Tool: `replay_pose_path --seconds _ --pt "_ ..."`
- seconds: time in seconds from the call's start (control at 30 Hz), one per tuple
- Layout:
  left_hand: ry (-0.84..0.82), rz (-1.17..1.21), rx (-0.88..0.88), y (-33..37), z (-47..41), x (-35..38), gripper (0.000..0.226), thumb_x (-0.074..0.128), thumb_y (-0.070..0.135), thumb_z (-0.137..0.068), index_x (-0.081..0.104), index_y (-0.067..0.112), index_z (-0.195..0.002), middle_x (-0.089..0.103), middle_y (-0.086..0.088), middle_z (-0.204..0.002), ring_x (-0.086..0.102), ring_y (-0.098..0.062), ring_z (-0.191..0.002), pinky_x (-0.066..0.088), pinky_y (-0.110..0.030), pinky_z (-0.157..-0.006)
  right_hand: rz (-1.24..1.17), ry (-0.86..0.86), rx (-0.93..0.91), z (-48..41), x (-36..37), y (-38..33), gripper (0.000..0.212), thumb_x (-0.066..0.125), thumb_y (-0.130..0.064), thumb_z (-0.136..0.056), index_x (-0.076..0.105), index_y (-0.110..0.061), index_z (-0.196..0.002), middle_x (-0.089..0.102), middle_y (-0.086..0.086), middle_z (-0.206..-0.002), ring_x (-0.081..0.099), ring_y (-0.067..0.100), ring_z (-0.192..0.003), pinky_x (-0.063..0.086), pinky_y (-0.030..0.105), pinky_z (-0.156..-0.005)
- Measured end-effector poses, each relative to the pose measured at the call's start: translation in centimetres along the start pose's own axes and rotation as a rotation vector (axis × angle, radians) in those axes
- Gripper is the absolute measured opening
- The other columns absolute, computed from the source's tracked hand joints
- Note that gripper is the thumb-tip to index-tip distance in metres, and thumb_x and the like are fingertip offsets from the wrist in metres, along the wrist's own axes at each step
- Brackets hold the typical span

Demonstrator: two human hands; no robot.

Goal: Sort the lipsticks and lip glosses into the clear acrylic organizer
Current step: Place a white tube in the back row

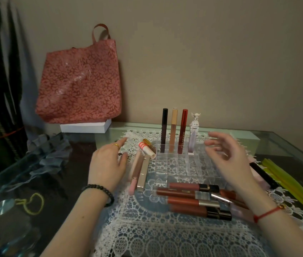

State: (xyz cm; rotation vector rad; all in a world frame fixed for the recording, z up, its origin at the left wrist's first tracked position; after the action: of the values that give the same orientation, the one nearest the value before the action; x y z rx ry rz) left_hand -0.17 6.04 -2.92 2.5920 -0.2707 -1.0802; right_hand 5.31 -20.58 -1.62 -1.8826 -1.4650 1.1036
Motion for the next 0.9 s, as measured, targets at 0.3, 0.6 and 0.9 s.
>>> replay_pose_path --seconds 0.3,0.6,0.9 --pt "-0.27 -0.164 -0.359 -4.6 0.8 -0.2 0.03 0.056 0.028 -0.083 0.059 0.021 -0.112 0.065 0.0 -0.106 0.059 -0.019 -0.095 0.048 -0.032 -0.082 0.039 -0.04 -0.021 0.9 0.0 0.2 0.034 0.06 -0.003 -0.081 0.054 -0.028 -0.103 0.061 -0.006 -0.092 0.057 0.006 -0.084 0.046 0.017 -0.069" --pt "-0.288 -0.056 -0.431 -4.6 0.9 0.1 0.022 0.059 0.016 -0.081 0.064 0.012 -0.102 0.066 -0.007 -0.094 0.06 -0.018 -0.079 0.051 -0.029 -0.073 0.064 -0.054 -0.017 0.9 0.1 0.7 0.035 0.059 -0.004 -0.081 0.053 -0.032 -0.101 0.06 -0.009 -0.091 0.057 0.003 -0.083 0.046 0.018 -0.07" --pt "0.036 0.667 -0.364 -1.8 0.1 -1.0 0.022 0.064 0.014 -0.079 0.065 0.017 -0.102 0.067 0.001 -0.076 0.057 -0.001 -0.055 0.047 -0.012 -0.051 0.058 -0.048 -0.05 1.1 0.2 -0.2 0.034 0.059 -0.005 -0.081 0.054 -0.03 -0.102 0.061 -0.011 -0.091 0.057 0.002 -0.083 0.048 0.018 -0.067"
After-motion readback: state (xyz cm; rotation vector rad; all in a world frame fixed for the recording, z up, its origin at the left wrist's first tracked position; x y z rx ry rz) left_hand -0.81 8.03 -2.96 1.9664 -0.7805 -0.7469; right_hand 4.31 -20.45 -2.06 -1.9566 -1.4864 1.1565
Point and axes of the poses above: each hand's wrist, its own z-axis away from the middle knuckle, its own x-axis out of the palm, y = z × x, the point moved 4 cm from there along -z, towards the middle knuckle
